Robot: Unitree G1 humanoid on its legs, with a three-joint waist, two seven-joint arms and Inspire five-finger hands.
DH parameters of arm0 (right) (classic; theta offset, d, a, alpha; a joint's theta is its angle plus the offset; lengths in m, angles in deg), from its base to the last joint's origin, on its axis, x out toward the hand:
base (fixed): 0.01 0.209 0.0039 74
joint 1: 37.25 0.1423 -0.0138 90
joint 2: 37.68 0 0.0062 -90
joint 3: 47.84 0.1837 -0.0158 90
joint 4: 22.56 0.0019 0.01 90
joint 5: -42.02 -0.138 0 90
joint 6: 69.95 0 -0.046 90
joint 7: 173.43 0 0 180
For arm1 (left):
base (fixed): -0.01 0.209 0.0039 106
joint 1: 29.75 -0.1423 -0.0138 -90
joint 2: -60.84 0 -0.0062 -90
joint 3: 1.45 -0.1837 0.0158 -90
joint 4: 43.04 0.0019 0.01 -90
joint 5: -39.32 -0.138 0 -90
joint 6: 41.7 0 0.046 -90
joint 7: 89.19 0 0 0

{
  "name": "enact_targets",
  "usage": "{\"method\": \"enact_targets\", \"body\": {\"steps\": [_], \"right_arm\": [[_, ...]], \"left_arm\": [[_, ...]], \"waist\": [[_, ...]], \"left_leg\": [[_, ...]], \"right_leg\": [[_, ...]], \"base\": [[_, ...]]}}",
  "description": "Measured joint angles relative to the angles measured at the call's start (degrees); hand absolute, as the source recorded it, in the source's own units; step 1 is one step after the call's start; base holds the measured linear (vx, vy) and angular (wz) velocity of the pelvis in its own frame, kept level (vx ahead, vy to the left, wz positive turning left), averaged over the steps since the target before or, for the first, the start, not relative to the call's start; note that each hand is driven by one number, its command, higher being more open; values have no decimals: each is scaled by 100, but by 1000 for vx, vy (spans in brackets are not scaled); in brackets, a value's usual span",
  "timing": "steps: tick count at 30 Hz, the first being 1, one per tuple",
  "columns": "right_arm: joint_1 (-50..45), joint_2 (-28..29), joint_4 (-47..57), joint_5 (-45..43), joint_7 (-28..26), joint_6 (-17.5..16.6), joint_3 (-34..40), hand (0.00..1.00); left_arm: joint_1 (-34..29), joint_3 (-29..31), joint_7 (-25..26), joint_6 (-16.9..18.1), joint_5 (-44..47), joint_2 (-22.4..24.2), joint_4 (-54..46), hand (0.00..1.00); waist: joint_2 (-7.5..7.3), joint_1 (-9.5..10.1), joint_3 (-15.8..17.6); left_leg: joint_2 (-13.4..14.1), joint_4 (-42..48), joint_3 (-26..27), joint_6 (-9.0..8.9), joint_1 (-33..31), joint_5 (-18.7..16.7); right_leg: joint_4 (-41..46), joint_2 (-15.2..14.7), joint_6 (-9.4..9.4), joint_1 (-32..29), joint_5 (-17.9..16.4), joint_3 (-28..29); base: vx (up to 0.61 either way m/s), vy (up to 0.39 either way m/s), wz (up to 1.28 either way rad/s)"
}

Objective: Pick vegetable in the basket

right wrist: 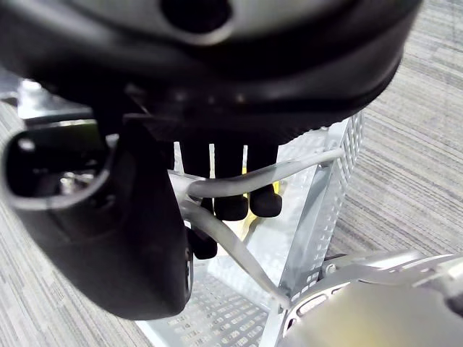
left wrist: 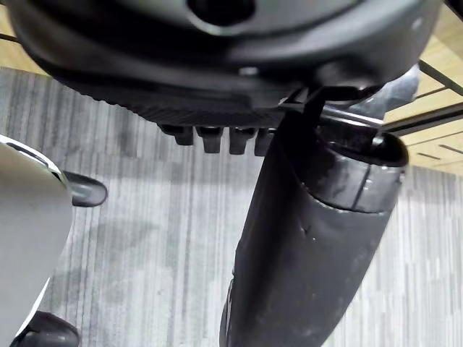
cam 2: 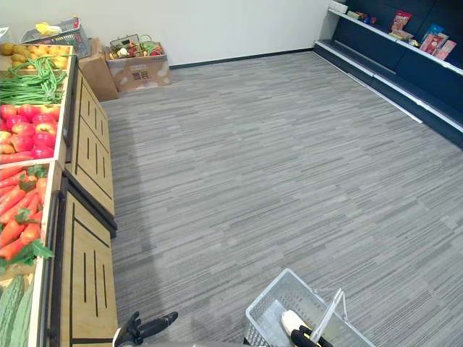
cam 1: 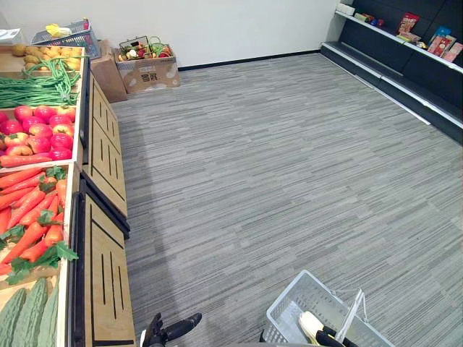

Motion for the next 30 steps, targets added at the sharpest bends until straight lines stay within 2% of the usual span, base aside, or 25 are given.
{"method": "enact_targets", "body": {"steps": [3, 7, 10, 23, 30], "right_arm": [[-4, 3, -1, -173, -7, 3, 2, 0], [-60, 5, -61, -191, 0, 43, 53, 0], [18, -7, -58, -180, -15, 57, -30, 0], [227, -224, -49, 318, -140, 20, -918, 0], [186, -215, -58, 312, -145, 23, -872, 0]], "left_arm": [[23, -2, -79, -7, -103, -6, 44, 100], [67, -3, -65, -50, -451, 6, 83, 100], [81, -5, -58, -84, -515, 7, 88, 100], [204, -223, -258, -171, -411, -71, 251, 100], [204, -242, -226, -170, -410, -122, 214, 100]], "waist": [[24, 2, -4], [50, -19, -8], [51, -7, -15], [-24, -9, -4], [-102, -19, 7]], "left_leg": [[10, -3, -56, 10, -1, 10], [10, -20, -483, 18, 4, 63], [0, -30, -642, 12, 5, 98], [-153, -214, -859, 69, 0, 314], [-173, -244, -761, 82, 74, 300]], "right_leg": [[1, -10, 3, 26, -14, -209], [2, -46, 3, 229, -55, -721], [4, -69, 4, 306, -55, -905], [4, -235, 68, 393, -103, -1163], [42, -258, 105, 398, -156, -1085]], "base": [[-41, -25, 10], [-5, -45, 50], [7, -7, 34], [-28, 12, 11], [22, 9, -6]]}}
